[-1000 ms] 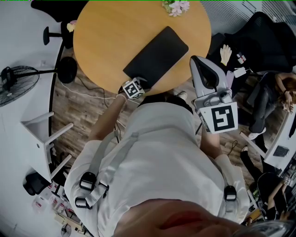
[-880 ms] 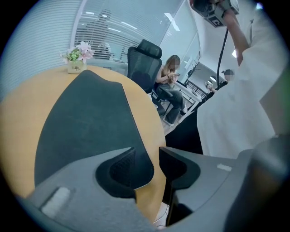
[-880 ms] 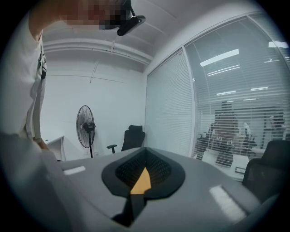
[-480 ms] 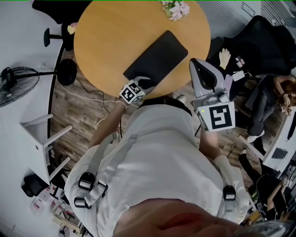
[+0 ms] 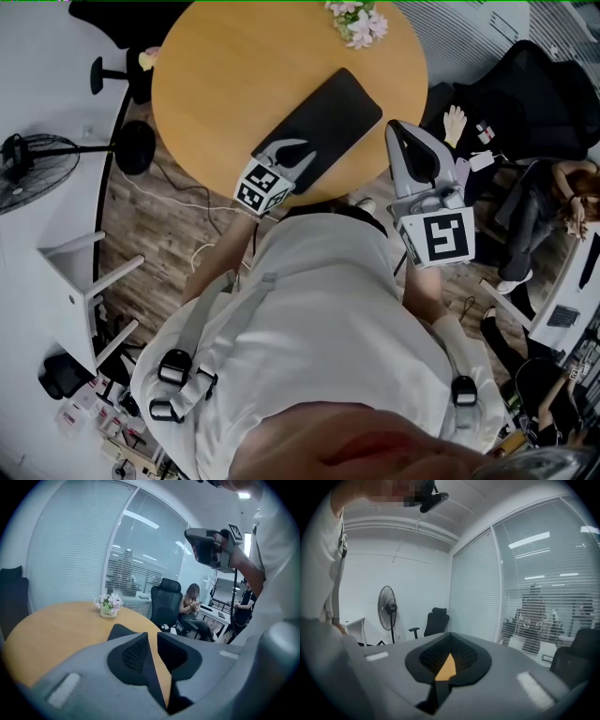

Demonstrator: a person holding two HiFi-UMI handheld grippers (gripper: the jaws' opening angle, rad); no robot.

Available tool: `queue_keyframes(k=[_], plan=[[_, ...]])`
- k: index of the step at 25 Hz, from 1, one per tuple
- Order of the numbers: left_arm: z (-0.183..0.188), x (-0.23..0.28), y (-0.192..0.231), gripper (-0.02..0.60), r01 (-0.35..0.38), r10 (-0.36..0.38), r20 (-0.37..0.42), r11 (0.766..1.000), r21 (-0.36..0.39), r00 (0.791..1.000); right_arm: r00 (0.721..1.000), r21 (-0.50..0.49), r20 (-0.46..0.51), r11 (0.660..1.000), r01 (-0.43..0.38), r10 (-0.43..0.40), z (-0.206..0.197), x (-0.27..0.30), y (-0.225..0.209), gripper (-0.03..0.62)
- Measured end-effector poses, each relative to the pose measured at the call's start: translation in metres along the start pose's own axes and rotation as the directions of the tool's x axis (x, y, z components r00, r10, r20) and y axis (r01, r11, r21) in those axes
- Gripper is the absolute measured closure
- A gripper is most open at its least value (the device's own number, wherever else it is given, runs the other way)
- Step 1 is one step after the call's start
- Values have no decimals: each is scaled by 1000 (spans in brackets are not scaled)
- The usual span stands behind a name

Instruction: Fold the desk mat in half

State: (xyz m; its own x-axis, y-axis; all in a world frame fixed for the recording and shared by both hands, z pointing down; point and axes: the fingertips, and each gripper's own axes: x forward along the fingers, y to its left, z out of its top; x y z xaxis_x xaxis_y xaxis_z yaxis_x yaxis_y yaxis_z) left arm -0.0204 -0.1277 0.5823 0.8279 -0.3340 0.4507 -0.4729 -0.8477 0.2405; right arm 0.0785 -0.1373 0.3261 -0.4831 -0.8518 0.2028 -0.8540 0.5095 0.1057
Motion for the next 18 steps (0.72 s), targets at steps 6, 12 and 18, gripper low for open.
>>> queue_keyframes(k=[6, 12, 18], plan=[[80, -29, 11, 531, -111, 103, 182, 993, 32, 978, 1000, -6, 4, 1000, 0, 0, 4, 3, 0, 589], [143, -55, 13, 548, -194, 171, 305, 980, 46, 937, 1000, -18, 10, 1000, 2, -2, 8, 8, -3, 589], [192, -80, 1, 560, -240, 201, 403, 969, 49, 893, 1000, -14, 18, 1000, 1, -1, 15, 12, -1, 589]])
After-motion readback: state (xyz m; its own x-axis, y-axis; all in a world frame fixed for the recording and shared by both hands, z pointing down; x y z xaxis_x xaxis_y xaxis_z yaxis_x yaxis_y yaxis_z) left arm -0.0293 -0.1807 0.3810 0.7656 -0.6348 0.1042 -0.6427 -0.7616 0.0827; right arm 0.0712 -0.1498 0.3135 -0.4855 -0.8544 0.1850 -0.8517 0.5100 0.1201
